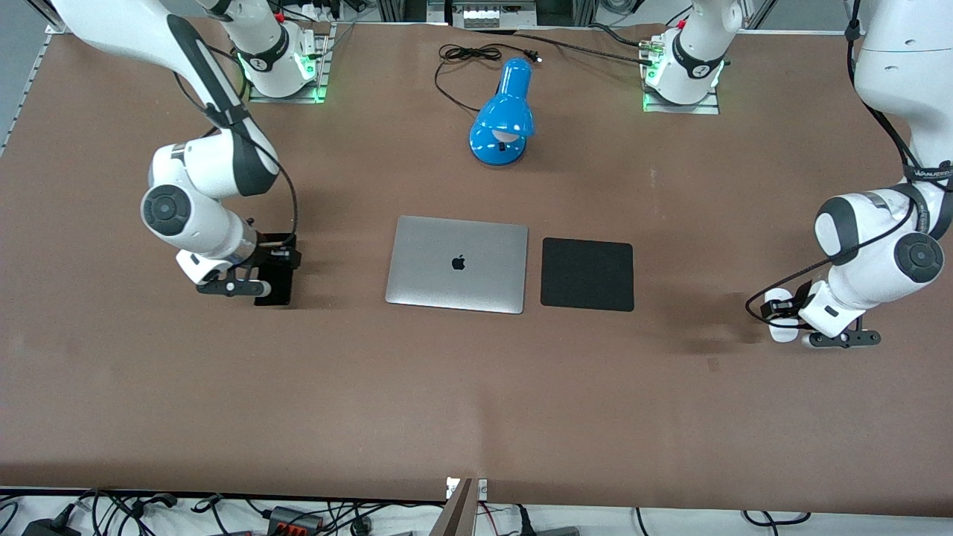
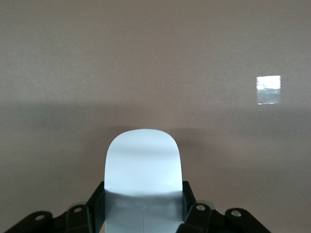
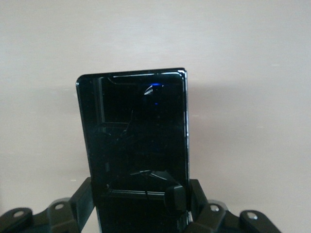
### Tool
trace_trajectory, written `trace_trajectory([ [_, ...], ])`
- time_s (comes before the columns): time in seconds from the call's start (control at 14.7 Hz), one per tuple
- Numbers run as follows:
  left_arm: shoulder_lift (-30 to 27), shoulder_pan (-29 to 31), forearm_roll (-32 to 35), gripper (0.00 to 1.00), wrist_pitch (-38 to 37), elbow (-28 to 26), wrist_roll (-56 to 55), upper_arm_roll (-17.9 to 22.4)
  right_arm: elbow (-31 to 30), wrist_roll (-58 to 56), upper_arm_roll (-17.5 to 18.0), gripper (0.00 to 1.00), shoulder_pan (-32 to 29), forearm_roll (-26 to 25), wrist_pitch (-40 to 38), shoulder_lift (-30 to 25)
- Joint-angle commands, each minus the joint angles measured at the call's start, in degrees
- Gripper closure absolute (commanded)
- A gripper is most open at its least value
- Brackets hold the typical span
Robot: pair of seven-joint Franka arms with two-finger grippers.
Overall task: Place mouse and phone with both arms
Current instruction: 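Carry the phone toward the laptop while the left gripper carries the mouse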
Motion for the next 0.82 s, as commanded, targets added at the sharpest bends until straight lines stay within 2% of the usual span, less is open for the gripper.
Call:
trace_trajectory([
  [0.0, -0.49, -0.96, 0.96, 0.58, -7.26, 4.51, 0.38, -0.18, 3.18, 7.39, 0.04, 0.90, 5.62, -0.04, -0.66, 3.20],
  [0.34, -0.49, -5.09, 0.79, 0.58, -22.37, 14.88, -0.23, -0.18, 3.10, 16.64, 0.04, 0.89, 11.61, 0.32, 2.15, 6.71],
  [0.61, -1.37, -9.48, 0.00, 0.58, -26.87, 15.51, 0.03, -0.44, 2.84, 18.84, 0.04, 0.89, 12.58, 0.40, 5.67, 9.26],
  [0.75, -1.46, -9.84, 0.00, 0.58, -28.81, 15.51, -0.41, -3.77, 2.92, 20.51, 0.13, 0.89, 13.46, 0.40, 6.11, 9.79],
])
